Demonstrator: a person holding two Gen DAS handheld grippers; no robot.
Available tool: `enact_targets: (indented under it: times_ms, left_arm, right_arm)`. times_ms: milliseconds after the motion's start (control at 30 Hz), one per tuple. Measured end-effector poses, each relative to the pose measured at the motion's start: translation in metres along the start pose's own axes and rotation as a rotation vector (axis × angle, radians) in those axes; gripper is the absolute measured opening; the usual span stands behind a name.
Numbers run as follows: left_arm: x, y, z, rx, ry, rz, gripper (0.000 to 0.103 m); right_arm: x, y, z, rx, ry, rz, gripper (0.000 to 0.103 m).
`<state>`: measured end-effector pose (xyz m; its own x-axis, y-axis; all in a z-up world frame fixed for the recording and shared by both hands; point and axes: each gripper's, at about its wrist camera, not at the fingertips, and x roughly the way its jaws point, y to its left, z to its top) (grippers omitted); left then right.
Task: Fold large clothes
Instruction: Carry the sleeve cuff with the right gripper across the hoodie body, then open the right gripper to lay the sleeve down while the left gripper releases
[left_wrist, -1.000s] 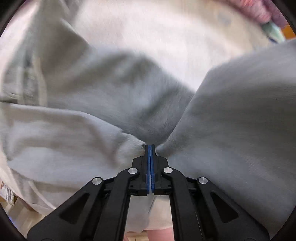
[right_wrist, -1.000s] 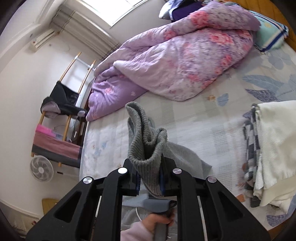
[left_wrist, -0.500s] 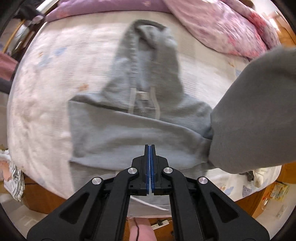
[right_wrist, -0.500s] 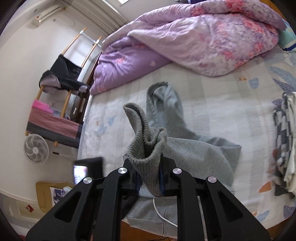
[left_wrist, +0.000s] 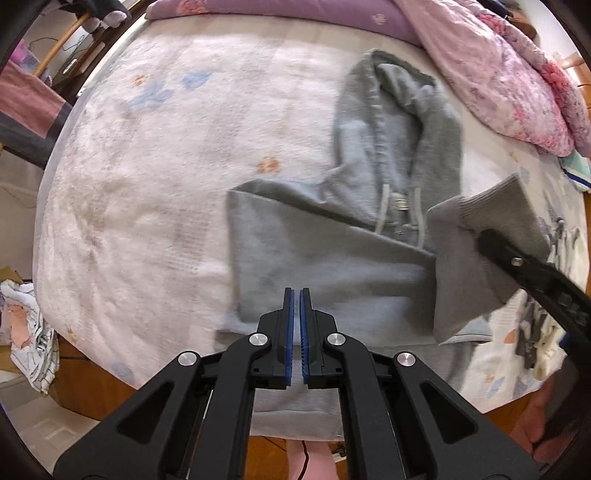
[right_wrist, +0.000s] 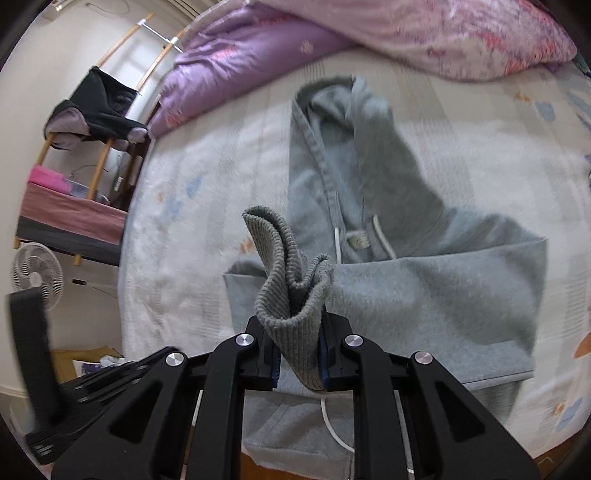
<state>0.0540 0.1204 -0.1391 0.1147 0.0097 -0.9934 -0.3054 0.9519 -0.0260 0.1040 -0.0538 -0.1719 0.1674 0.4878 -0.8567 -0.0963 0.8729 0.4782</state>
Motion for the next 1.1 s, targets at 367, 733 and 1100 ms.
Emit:
enact_targets:
  times_ms: [367,733,1100]
  left_arm:
    - [0.047,0.067,-0.016,-0.117,0.033,0.025,0.006]
    - [0.053,0.088,-0.027,-0.194,0.061,-0.034,0.034]
    - [0.145,0.025,-0.03,-0.281,0.259,-0.202,0.034]
  right_arm:
    - [0.129,0.025,-0.038,-0.038,0.112,-0.032,0.021]
    - [0.104,-0.022,-0.055,0.091,0.246,0.198,0.088]
    - [-0.01,-0.234,-0.111,0.508,0.194,0.017,0.076]
